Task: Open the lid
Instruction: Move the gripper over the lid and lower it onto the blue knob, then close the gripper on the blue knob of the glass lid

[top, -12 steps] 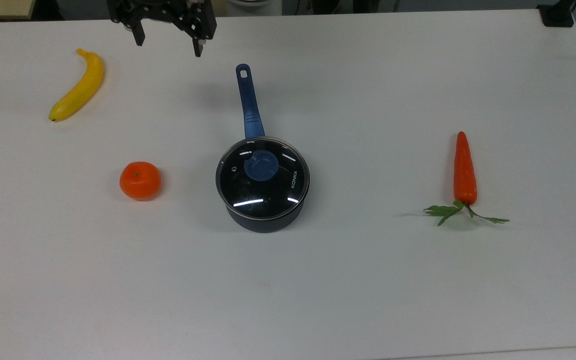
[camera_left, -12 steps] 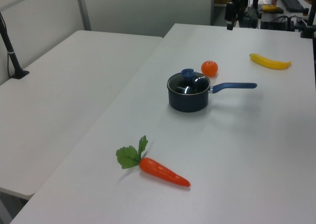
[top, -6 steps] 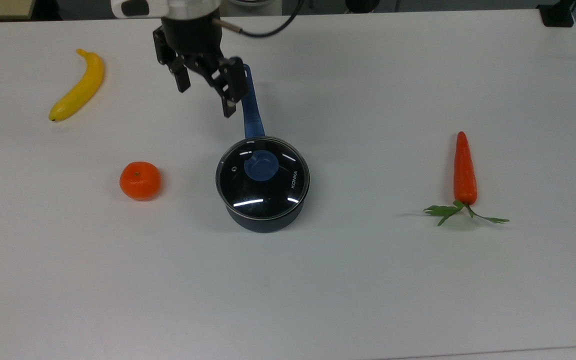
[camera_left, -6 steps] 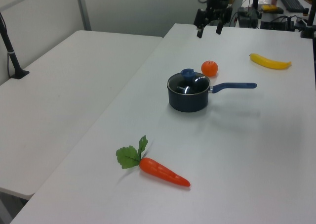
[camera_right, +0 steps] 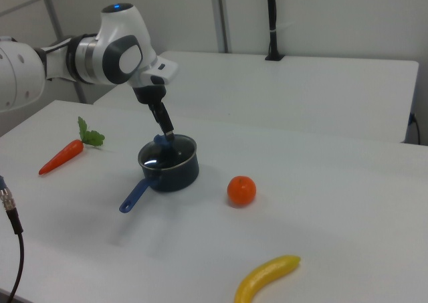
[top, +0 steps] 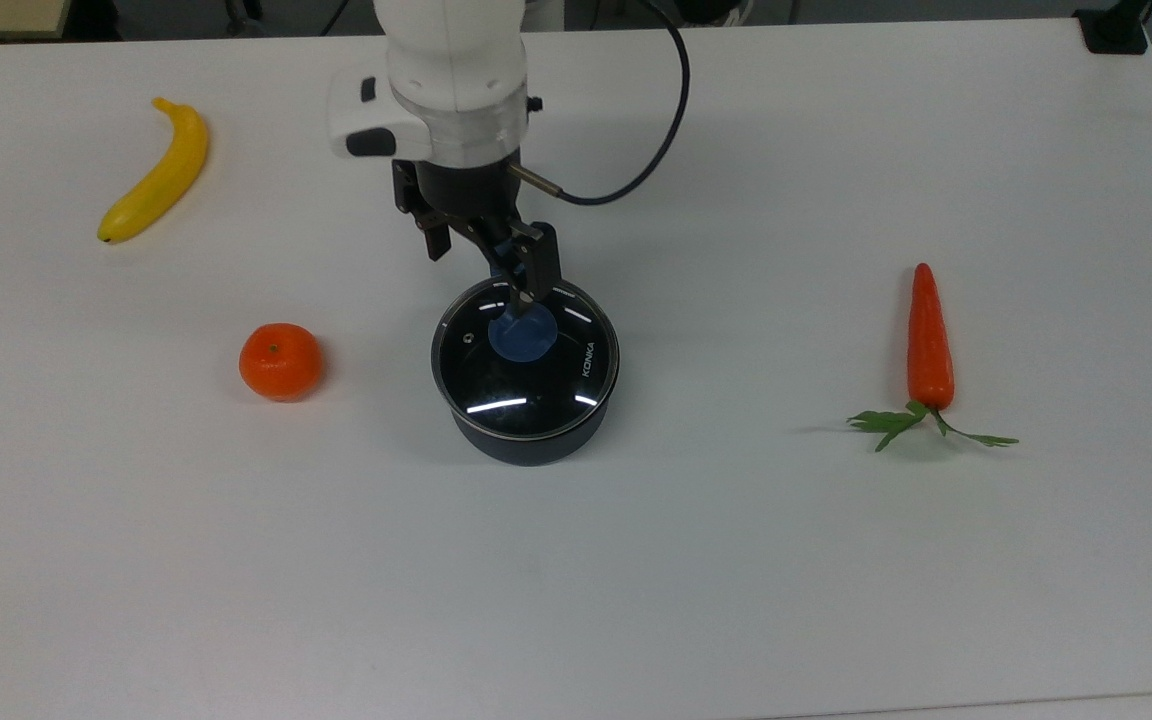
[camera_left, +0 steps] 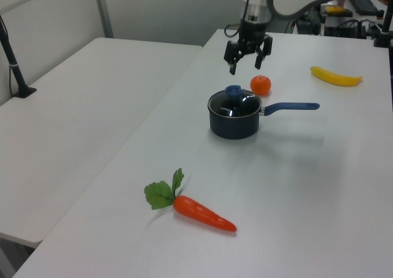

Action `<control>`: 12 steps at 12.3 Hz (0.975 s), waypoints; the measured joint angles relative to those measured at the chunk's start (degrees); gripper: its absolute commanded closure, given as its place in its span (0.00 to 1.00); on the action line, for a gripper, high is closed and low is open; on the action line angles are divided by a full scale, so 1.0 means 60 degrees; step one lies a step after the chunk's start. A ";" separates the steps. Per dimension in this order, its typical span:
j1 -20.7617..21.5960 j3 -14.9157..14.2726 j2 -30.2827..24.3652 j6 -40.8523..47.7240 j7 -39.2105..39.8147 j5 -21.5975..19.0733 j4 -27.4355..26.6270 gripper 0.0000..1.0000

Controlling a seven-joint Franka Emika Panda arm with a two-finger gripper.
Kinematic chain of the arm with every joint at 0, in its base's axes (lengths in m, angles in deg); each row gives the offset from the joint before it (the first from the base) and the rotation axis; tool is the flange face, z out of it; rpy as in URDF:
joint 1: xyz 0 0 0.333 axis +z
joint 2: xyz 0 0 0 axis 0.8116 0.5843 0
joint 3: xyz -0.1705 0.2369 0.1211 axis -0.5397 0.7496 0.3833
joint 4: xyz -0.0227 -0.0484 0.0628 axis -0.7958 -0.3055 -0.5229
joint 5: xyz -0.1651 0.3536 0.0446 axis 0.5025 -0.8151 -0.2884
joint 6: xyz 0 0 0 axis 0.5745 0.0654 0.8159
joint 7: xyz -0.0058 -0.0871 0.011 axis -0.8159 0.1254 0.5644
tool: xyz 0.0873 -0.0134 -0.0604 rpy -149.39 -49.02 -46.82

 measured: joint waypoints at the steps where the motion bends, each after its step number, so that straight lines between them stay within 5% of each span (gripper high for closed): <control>1: 0.0050 -0.0001 0.0137 -0.0126 -0.0066 0.0046 0.0007 0.00; 12: 0.0394 -0.0005 0.0939 -0.0252 -0.0344 0.0319 0.0310 0.00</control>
